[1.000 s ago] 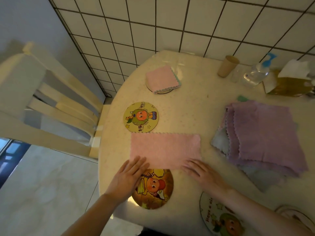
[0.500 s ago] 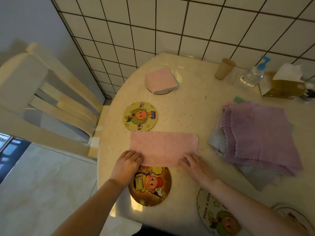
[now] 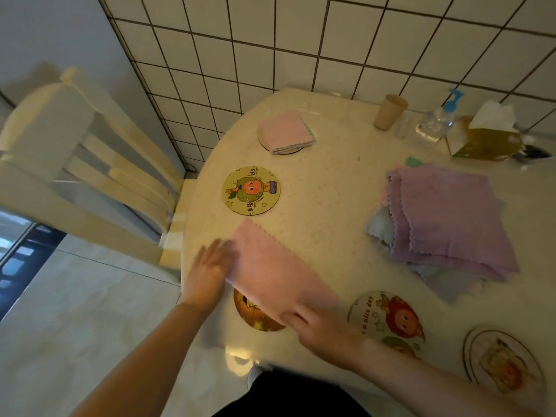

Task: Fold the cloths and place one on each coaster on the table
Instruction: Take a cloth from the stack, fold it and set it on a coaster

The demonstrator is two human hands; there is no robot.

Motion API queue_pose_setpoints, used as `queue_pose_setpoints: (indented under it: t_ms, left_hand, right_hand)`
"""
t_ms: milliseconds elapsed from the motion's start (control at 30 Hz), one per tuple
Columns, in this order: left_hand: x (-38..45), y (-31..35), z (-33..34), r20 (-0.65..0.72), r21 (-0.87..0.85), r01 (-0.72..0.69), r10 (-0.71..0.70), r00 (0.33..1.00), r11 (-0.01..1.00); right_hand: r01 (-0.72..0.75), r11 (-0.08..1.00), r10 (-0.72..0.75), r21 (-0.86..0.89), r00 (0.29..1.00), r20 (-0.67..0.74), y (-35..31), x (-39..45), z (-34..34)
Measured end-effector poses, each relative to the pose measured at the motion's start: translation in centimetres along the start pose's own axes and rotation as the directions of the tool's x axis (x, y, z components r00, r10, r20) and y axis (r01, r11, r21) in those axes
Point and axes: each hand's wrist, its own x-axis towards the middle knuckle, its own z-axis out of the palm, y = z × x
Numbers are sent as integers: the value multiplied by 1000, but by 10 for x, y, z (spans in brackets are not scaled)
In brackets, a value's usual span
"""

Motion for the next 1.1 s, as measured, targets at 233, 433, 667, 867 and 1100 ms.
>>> queue_pose_setpoints:
  t_ms: [233,433,667,867,1100]
  left_hand:
    - [-63,54,30,158,-138,-371,390,907,918]
    - [-69,53,33,29,-18,-473,473,881,881]
    - [-74,31,34,97,-97,-497,505,858,863]
    - [-51,35,3,350,-621,171,75,934,765]
    - [1,20,-22,654,-692,716,-342,675,90]
  right_hand:
    - [129,975,-122,183,991,-48,-35,15,4]
    - [50,998,-49,-23,998,29,-2,20,-9]
    - [184,961,-105,-204,933,343,47,21,6]
    - [-11,999,-1,46,967,254,62,40,7]
    - [-503,609,482,613,849,217,69,92,-5]
